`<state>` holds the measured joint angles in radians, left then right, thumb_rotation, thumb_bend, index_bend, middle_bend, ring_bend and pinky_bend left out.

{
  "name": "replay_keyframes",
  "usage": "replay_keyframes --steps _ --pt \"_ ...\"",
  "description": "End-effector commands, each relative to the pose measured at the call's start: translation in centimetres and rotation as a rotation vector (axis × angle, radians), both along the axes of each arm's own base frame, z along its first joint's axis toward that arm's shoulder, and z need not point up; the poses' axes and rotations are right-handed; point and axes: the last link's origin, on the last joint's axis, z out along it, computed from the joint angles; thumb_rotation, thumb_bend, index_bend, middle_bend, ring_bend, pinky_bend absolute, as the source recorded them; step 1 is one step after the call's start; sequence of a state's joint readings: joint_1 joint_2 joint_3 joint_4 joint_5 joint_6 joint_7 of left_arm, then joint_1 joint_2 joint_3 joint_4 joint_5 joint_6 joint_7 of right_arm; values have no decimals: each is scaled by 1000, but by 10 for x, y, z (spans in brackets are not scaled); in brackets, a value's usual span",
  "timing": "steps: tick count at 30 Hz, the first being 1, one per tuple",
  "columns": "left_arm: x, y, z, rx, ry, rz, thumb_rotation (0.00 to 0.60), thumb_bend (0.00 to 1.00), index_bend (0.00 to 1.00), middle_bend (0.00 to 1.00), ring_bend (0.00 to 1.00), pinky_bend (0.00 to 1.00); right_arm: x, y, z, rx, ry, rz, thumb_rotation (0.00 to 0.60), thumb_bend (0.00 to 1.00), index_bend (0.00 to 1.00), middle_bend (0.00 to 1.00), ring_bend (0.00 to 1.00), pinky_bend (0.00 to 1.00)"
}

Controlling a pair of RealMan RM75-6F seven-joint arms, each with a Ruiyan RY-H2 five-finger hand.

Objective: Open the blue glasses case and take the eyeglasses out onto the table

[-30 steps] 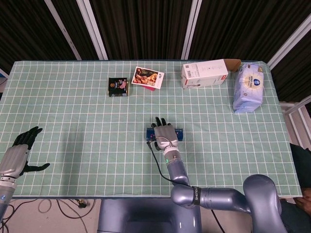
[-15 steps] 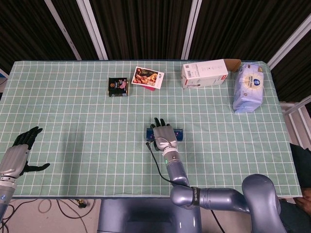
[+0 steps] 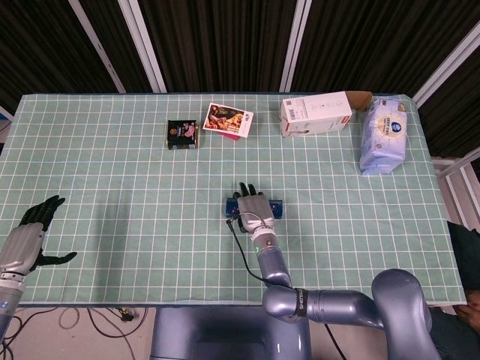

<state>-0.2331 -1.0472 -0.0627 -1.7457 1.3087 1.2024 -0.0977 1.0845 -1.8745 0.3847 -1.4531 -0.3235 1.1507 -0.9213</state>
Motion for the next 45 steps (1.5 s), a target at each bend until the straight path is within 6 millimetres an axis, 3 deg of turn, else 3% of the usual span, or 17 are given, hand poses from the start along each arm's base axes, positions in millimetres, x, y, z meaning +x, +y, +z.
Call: replay_keyframes --steps 1,24,37,45 --pt "0 0 0 1 0 0 600 0 0 0 0 0 0 0 -1 1 -1 -2 600 539 251 0 0 246" --pt "0 1 0 0 -6 6 600 0 0 0 0 0 -3 -2 -4 -3 -5 -9 600 578 288 0 0 246" --pt "0 0 1 0 -11 7 600 0 0 0 0 0 -1 -2 -3 -10 -19 -10 600 740 319 0 0 246" --pt "0 0 1 3 -12 10 600 0 0 0 0 0 -5 -15 -4 -32 -11 -16 600 713 320 0 0 246"
